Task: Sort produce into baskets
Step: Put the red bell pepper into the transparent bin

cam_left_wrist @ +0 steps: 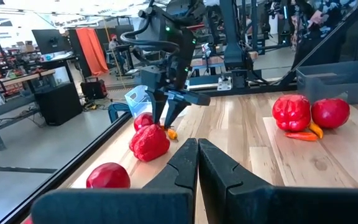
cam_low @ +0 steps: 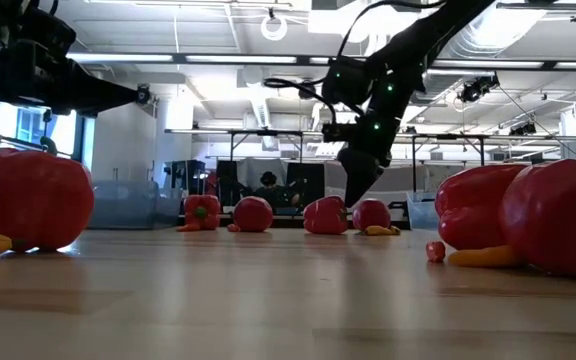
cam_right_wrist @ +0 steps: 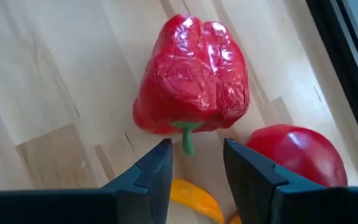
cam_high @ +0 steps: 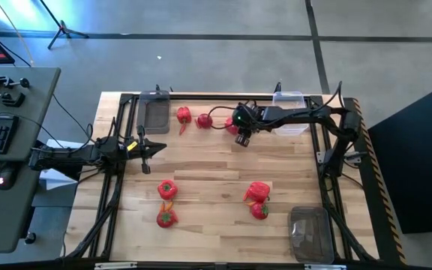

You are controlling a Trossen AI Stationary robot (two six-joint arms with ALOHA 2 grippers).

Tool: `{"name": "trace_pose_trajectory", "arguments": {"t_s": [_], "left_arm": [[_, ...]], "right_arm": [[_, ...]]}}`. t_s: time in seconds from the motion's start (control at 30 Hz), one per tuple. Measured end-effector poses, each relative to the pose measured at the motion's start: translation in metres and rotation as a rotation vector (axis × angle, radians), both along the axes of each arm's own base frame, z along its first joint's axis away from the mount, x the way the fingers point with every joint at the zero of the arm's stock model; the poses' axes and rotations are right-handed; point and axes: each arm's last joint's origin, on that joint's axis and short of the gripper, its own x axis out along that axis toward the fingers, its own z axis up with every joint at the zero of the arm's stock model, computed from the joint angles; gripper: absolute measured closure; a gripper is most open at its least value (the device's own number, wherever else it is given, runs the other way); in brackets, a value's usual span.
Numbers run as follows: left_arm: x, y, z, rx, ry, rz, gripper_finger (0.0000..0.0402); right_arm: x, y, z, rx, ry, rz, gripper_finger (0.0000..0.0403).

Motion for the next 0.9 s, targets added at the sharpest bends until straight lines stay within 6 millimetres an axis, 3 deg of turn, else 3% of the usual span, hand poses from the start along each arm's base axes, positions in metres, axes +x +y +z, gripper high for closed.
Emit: {"name": "trace_pose_trajectory", "arguments": {"t_s": [0.37,0.7,0.9], "left_arm": [[0.000,0.000,0.000,0.000,0.003,0.000,0.0402],[0.000,0.000,0.000,0.000,0.005,0.000,0.0401],[0.000,0.000,-0.001,0.000,0.006,-0.001,0.0401]], "right_arm": [[-0.004,-0.013,-0.001,0.109,-0.055,0.020,0.0267],[0.000,-0.015,-0.021,0.139,-0.013,0.010,0.0270],[0.000,-0.016,-0.020,0.092,-0.006,-0.010,0.0310]]}}
